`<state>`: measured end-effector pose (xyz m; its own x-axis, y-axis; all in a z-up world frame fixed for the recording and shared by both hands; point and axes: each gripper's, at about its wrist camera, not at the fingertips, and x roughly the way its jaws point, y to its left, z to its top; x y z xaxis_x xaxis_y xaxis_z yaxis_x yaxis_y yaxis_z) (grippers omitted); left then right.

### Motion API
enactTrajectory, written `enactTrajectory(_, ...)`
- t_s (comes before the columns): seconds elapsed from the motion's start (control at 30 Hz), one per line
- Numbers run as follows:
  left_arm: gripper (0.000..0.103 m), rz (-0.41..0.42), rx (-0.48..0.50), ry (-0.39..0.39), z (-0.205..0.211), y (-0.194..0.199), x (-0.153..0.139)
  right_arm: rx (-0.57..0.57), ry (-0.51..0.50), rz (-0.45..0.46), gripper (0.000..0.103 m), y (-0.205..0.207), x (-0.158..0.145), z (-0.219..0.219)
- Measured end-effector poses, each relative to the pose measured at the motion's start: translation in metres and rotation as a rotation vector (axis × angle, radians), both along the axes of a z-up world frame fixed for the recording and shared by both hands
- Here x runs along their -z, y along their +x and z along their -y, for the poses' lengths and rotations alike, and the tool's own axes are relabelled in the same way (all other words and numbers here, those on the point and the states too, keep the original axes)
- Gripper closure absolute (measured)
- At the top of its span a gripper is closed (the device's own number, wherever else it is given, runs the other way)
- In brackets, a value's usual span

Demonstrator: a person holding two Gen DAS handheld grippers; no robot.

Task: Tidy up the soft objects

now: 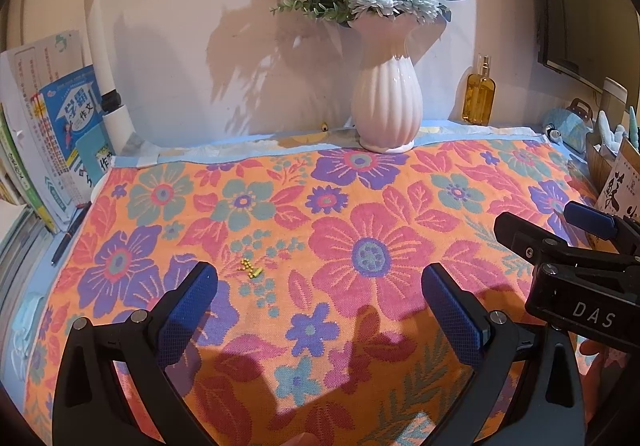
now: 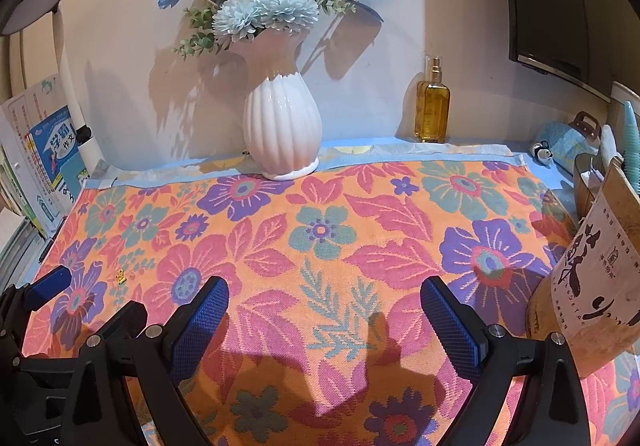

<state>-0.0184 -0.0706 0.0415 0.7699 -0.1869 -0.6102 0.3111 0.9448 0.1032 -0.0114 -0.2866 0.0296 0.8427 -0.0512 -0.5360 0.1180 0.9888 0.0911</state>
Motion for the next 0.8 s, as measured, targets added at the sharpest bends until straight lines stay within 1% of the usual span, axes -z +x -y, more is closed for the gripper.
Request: enactTrajectory(0.8, 0.001, 0.003, 0.006, 0.022, 0.0019, -0.0001, 0.001, -0.009, -0.007, -0.011, 0.005, 0.0017, 0.0023, 0.0001)
